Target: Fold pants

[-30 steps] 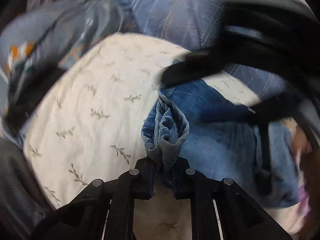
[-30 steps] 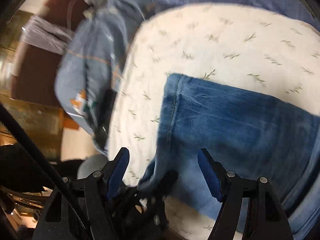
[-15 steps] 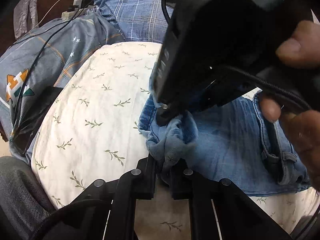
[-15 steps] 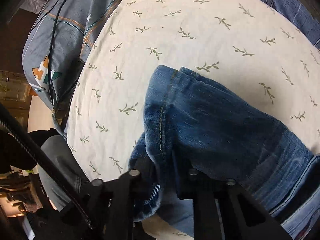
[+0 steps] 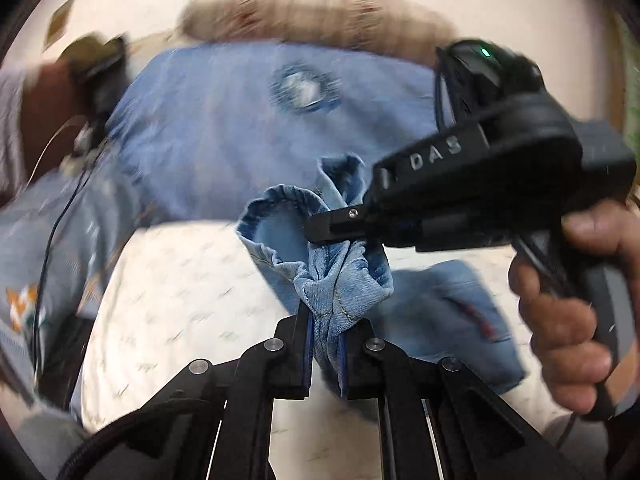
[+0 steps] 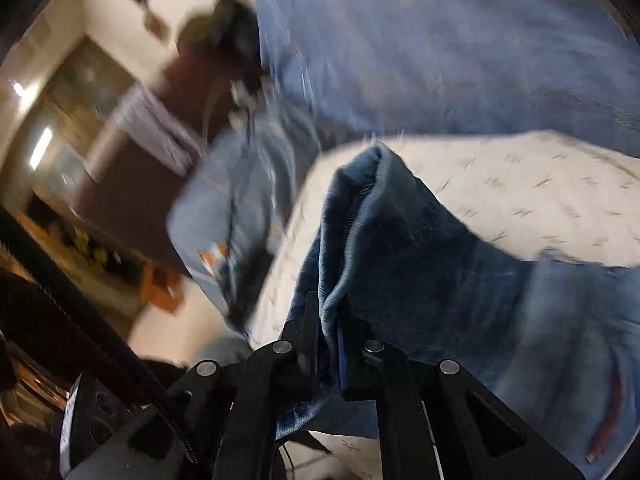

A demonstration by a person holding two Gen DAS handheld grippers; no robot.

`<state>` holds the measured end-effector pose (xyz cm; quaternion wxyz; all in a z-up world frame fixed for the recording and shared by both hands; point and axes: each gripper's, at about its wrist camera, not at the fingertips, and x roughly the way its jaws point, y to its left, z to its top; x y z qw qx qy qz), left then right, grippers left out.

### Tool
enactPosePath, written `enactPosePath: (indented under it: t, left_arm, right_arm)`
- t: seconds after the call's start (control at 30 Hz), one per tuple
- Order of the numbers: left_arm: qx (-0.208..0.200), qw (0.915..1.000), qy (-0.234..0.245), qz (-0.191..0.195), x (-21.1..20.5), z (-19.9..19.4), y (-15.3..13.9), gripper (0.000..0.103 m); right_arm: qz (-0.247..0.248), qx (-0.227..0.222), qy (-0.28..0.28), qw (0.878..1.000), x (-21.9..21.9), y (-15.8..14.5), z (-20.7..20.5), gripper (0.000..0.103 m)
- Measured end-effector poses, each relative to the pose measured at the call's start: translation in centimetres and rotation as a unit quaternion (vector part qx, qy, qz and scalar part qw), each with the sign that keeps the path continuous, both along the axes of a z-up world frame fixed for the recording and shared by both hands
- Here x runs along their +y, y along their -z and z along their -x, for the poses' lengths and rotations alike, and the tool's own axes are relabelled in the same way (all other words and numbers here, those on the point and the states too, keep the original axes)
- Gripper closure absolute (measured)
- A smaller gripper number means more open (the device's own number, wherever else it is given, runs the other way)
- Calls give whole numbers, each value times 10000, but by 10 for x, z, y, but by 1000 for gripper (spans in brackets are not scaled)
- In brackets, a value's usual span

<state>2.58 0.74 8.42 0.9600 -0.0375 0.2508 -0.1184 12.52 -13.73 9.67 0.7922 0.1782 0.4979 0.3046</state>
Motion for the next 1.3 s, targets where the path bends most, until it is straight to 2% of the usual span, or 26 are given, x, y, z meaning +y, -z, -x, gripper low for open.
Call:
enactPosePath:
  t: [0.1, 0.17, 0.23, 0.3, 0.33, 0.4, 0.47, 0.6, 0.77, 0.8, 0.9, 0.97, 1.1, 1.3]
  left_arm:
    - [-242, 9982, 430, -334, -43, 9, -11, 95]
    - [-366, 9938, 851, -623, -80, 16, -8, 95]
    - [-360, 9893, 1181, -783, -100, 19, 1, 95]
    - [-138, 9829, 1557, -969, -126, 13, 18, 95]
    - [130, 9792, 1753, -1011, -139, 5, 31, 95]
    - [505, 9752, 1899, -1018, -153, -5, 53, 95]
    - [761, 9734, 1947, -941, -156, -12, 67, 95]
    - [697, 9768, 1854, -809, -149, -9, 65, 94]
    - [802, 9750, 1909, -808, -152, 2, 68, 93]
    - [757, 9749, 1912, -847, -153, -7, 69, 93]
    - [698, 9745, 1932, -906, -166, -14, 69, 93]
    - [742, 9745, 1955, -815, -164, -16, 70, 92]
    - [761, 9751, 1965, -691, -158, -21, 71, 92]
    - [769, 9762, 1949, -551, -155, -21, 72, 92]
  right_arm:
    - [-535, -221, 503, 9971, -63, -10, 20, 98]
    - [-862, -272, 862, 9922, -104, -3, 33, 98]
    - [-1189, -275, 1197, 9853, -146, 10, 46, 98]
    - [-1469, -188, 1552, 9767, -182, 38, 55, 98]
    - [-1518, -141, 1758, 9726, -199, 53, 59, 98]
    - [-1632, 209, 2103, 9637, -223, 88, 62, 97]
    - [-1433, 693, 2348, 9589, -225, 114, 55, 97]
    - [-1136, 537, 2238, 9665, -225, 107, 45, 92]
    - [-819, 619, 2221, 9696, -224, 112, 48, 90]
    - [-774, 598, 2247, 9695, -226, 111, 50, 88]
    - [-568, 190, 2407, 9688, -233, 91, 65, 78]
    - [-591, -199, 2443, 9677, -234, 76, 70, 50]
    - [-804, -568, 2481, 9637, -238, 61, 74, 49]
    - [-1147, -566, 2332, 9640, -242, 61, 69, 49]
